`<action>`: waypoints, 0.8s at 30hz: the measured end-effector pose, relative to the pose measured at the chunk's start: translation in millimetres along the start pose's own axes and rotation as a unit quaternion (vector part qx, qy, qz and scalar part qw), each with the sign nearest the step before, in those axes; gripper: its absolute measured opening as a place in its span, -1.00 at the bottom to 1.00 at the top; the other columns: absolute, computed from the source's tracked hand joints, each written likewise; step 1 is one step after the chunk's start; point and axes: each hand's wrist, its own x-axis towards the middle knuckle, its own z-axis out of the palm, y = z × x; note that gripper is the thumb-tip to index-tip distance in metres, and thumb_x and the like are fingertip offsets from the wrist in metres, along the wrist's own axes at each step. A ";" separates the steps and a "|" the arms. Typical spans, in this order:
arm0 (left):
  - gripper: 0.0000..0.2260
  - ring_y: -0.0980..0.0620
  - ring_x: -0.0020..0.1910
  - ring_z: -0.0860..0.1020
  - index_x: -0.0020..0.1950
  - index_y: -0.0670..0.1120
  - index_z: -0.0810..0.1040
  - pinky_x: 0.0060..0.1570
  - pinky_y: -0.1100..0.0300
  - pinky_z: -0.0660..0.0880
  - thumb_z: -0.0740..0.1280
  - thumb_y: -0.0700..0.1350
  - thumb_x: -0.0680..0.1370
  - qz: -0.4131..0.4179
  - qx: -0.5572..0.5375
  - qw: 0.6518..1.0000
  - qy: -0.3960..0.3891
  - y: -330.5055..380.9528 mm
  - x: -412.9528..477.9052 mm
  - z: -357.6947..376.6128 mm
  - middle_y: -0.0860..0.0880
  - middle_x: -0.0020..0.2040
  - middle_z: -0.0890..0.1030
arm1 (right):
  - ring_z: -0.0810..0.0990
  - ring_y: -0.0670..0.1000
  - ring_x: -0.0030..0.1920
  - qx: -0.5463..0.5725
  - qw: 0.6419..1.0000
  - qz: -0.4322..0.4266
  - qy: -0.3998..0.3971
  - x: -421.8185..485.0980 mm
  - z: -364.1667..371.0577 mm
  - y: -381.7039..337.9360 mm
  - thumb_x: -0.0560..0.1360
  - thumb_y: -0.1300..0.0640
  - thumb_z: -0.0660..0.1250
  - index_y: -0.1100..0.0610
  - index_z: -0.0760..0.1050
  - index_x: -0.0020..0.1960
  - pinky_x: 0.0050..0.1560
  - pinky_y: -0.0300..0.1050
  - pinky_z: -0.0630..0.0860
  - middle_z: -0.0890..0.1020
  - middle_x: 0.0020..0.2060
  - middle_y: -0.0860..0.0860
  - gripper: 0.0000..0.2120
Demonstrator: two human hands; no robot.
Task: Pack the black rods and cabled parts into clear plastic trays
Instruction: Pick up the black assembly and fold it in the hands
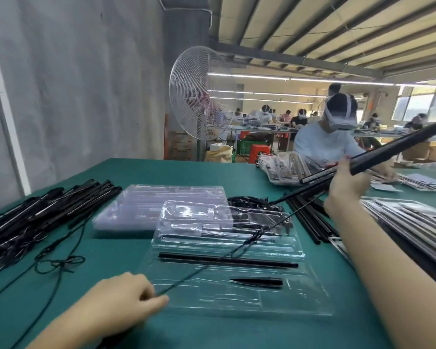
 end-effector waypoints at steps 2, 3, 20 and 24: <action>-0.46 0.27 -0.52 0.45 -0.50 0.00 0.43 -0.30 0.33 0.41 0.09 0.30 0.54 -0.034 -0.049 0.998 0.011 -9.5 -0.8 -25.6 0.15 -0.55 0.52 | 0.53 -0.12 -0.20 -0.043 0.997 -0.053 -0.027 -4.2 -0.1 -5.2 0.53 -0.06 0.30 0.01 0.40 -0.12 -0.25 -0.32 0.38 0.51 -0.23 -0.19 -0.84; -0.42 0.26 -0.57 0.44 -0.55 -0.05 0.43 -0.35 0.35 0.39 0.10 0.26 0.56 -0.044 -0.089 0.994 0.040 -12.0 1.8 -40.0 0.12 -0.57 0.52 | 0.55 -0.09 -0.19 -0.064 0.993 -0.073 -0.061 -7.7 0.1 -5.1 0.53 -0.04 0.30 0.02 0.41 -0.15 -0.20 -0.30 0.41 0.52 -0.24 -0.17 -0.84; -0.62 0.05 -0.43 0.64 -0.20 -0.23 0.56 -0.47 0.28 0.52 0.15 -0.01 0.64 0.068 -0.734 0.641 0.216 100.0 101.2 -151.9 -0.07 -0.41 0.65 | 0.16 -0.19 -0.60 0.019 0.647 0.228 -0.727 -113.5 -12.8 9.9 0.30 -0.38 0.30 0.17 0.31 0.35 -0.57 -0.36 0.28 0.65 0.07 0.13 -0.17; -0.57 0.00 -0.37 0.55 -0.25 -0.17 0.52 -0.28 0.20 0.48 0.09 0.05 0.66 -0.019 -0.757 0.591 0.278 94.0 117.1 -111.4 -0.06 -0.40 0.59 | 0.26 -0.21 -0.60 -0.097 0.615 0.221 -0.750 -92.1 -31.4 -9.8 0.45 0.05 0.41 0.12 0.45 0.19 -0.60 -0.34 0.21 0.55 -0.35 0.04 -0.64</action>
